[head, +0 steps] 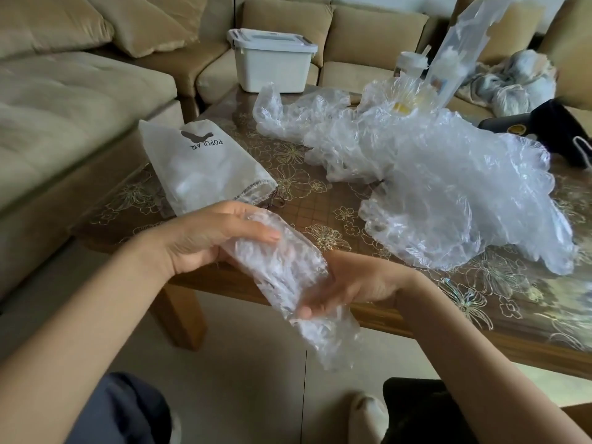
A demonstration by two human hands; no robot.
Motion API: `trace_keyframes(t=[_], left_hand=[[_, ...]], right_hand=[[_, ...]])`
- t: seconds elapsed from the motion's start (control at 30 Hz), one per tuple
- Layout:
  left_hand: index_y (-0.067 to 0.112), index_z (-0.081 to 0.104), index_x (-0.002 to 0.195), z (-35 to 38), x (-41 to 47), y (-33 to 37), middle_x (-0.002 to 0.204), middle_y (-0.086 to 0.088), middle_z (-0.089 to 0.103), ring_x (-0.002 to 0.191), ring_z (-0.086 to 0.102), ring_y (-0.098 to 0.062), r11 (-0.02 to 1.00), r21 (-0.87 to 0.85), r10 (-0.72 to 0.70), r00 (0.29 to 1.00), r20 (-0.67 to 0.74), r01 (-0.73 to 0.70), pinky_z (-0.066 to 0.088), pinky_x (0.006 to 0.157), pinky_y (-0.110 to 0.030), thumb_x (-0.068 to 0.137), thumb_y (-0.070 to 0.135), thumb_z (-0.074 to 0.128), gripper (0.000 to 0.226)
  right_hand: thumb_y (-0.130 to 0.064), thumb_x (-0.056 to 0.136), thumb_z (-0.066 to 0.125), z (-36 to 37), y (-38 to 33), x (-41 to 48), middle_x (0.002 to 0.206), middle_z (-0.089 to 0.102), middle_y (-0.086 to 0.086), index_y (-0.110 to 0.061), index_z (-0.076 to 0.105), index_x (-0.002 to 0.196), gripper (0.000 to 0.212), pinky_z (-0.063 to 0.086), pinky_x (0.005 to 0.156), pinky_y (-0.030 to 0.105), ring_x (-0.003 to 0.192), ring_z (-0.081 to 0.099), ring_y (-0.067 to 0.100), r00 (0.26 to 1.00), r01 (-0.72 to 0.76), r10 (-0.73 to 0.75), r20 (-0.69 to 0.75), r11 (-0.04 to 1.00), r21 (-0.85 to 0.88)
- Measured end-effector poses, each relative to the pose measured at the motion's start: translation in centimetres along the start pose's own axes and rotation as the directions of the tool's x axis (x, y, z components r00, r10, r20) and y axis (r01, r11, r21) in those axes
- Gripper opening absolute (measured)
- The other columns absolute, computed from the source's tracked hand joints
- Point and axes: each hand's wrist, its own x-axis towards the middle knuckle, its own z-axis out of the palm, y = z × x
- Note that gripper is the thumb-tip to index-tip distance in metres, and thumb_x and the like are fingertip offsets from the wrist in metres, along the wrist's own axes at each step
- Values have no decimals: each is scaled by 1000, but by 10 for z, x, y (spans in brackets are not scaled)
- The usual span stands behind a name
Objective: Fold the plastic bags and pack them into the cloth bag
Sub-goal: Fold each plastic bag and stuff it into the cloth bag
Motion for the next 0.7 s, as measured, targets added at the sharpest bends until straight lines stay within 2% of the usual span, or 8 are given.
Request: trace_keyframes(t=[0.17,0.3,0.37,0.43,0.47,0.53,0.6,0.7], left_hand=[[4,74,85,-22,-12,2,92,-17,71,77,70,-23,999,-46,-29,1000,-5,29,60,63,-34,34,32,94,62],[5,74,83,-24,-18,0,84,-17,71,68,69,-22,999,-13,-46,998,42,47,54,47,-27,44,25,88,46],[11,74,79,-18,-19,-2,81,-15,71,67,68,-20,998,46,-56,992,109,51,55,50,-27,55,25,78,28],[15,74,78,-8,-17,-5,82,-11,71,70,68,-19,993,109,-71,980,187,51,55,58,-27,62,27,74,20],[17,74,77,-2,-16,-8,81,-9,71,71,67,-18,990,132,-76,973,218,48,54,60,-28,64,28,74,17],[18,73,77,7,-13,-11,78,-6,69,69,66,-17,985,164,-90,967,238,51,53,59,-26,67,26,75,13],[10,69,81,12,-12,-9,72,-6,68,62,65,-16,975,210,-108,976,191,67,54,53,-24,69,24,76,19],[2,56,92,8,-15,-2,75,-6,69,65,67,-19,980,195,-44,999,-17,47,52,48,-24,55,48,83,65]], right_hand=[[-6,82,70,10,13,-10,53,64,-13,-26,68,52,36,47,56,14,52,61,0,990,-58,55,130,998,13],[-8,78,75,6,17,-24,65,68,-10,-18,70,78,11,48,60,13,63,63,2,982,-55,51,183,998,13],[-27,68,81,2,17,-27,89,70,-7,-27,64,99,35,50,75,16,83,65,5,995,25,-41,90,985,168],[-46,59,83,5,12,-22,121,62,-2,-24,49,127,79,48,93,26,111,60,13,993,114,-107,-41,951,287],[-45,60,84,11,10,-17,125,59,-1,-20,45,132,86,47,95,28,115,58,14,989,140,-123,-76,949,282],[-29,69,82,25,4,-5,95,63,-10,-10,51,114,58,48,74,20,86,60,6,988,138,-119,-101,967,212],[-22,78,77,31,1,2,65,48,-11,-5,50,86,33,36,54,19,59,44,5,975,130,-103,-196,983,132],[-20,82,72,23,5,1,78,60,9,9,56,95,36,45,62,34,68,55,20,942,166,-92,-323,963,211]])
